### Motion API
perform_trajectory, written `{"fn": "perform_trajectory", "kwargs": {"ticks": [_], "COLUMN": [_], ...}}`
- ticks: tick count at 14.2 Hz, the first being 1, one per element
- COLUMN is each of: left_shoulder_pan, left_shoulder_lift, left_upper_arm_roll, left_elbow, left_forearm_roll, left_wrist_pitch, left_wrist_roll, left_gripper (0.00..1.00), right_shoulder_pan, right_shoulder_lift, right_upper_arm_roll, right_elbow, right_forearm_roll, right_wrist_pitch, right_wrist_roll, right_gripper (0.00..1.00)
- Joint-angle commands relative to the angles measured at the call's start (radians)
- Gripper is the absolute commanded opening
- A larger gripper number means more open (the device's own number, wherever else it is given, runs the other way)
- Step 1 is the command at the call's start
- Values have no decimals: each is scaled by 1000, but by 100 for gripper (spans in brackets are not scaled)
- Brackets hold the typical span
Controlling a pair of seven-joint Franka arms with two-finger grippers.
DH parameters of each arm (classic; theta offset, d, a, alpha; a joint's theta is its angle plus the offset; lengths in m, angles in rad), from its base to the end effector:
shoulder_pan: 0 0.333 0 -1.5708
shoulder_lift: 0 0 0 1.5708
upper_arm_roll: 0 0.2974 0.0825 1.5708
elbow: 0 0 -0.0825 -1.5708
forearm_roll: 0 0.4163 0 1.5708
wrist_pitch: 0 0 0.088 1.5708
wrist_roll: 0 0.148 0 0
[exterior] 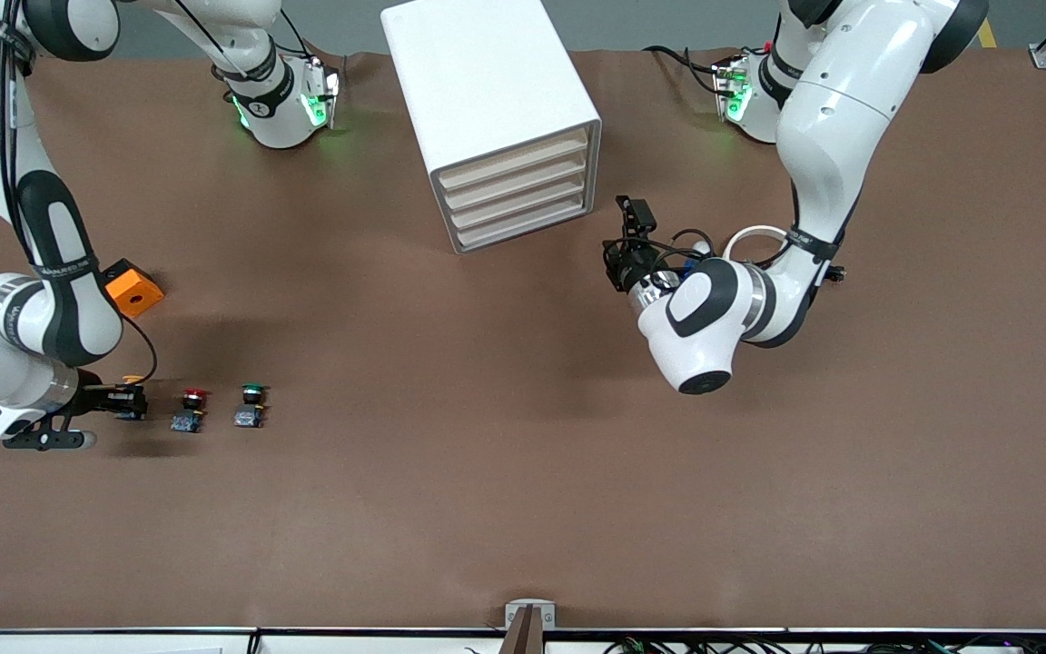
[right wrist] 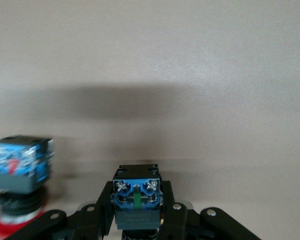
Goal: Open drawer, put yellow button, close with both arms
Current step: 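Grip the drawer with the left gripper while the right gripper lifts the button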
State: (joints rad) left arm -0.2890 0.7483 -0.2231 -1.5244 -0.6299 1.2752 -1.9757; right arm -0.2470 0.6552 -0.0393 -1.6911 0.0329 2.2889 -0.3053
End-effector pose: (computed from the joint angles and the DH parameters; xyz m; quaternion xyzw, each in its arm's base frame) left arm 0.4678 -0.3644 0.1833 -0.5701 -0.5795 0.5011 0.2968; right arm 0.6541 -0.1899 0.1335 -0.9996 -0.0020 0.0271 0.0083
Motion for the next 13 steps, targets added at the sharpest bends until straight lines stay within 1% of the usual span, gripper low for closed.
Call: {"fn": "perform_trajectory", "kwargs": {"ticks": [1,4,6,9,12,13], "left_shoulder_pan": [2,-15,-30,-56,-78,-85], "left_shoulder_lift": [19,19,19,19,14,14], "left_upper_arm_roll": [-27,-44,-45,-45,-47,-50], "left_elbow": [13,4,-3,-5,-8,-8], "left_forearm_roll": [-52,-94,-114,-137,-160,-162], "left_wrist_pitch": [-59,-70,-68,-70,-68,-68], "left_wrist_roll": [-84,-172,-184,-189,-198,-198], "left_gripper": [100,100,100,100,100,96], "right_shoulder_pan": [54,133,179,268,343,366], "right_shoulder_lift": [-153,-270,-330,-406,-457,-463], "right_upper_arm_roll": [1,2,2,2,2,2], "right_elbow": [-15,-16,-16,-18,-21,-21], "right_forearm_roll": [15,19,73,84,97,113], "right_wrist_pitch": [-200,-357,-423,-486,-513,-513], "right_wrist_roll": [84,231,340,515,673,739], "right_gripper": [0,0,0,0,0,0]}}
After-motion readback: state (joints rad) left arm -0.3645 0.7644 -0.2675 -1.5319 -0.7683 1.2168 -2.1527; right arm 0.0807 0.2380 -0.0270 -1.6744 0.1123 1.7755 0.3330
